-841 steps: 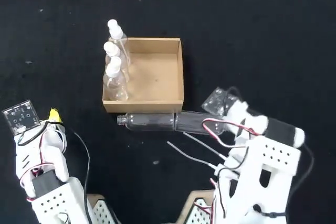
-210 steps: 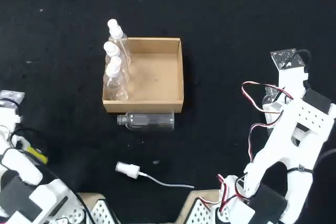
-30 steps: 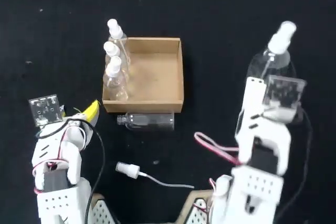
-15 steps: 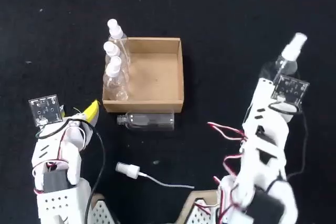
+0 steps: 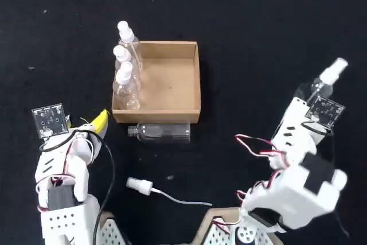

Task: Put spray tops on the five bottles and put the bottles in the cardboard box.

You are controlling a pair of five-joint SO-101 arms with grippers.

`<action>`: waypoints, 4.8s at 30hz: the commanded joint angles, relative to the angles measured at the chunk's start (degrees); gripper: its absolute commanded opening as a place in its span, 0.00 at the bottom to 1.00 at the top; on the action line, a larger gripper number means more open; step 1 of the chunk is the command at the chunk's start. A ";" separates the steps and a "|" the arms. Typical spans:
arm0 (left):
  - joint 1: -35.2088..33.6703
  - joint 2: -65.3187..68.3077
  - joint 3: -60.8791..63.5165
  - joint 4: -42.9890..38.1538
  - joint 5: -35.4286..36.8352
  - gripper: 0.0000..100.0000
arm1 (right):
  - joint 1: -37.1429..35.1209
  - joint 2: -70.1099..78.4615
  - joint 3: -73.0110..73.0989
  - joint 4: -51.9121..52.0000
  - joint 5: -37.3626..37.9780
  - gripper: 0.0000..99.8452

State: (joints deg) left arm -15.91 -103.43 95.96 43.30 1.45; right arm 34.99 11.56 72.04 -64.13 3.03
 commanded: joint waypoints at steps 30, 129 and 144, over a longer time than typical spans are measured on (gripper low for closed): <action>0.92 -0.35 1.36 -1.14 -0.62 0.21 | 0.00 27.82 -3.82 -35.34 4.48 0.17; -4.79 -0.35 1.36 -2.90 -0.53 0.21 | -49.32 -35.47 -20.79 47.38 -8.44 0.01; -4.79 -0.35 1.36 -3.08 -0.62 0.21 | -51.08 -15.69 -20.79 22.15 -8.00 0.01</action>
State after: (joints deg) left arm -20.22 -103.43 96.04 41.63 1.45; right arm -15.12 -4.79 54.99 -36.35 -4.88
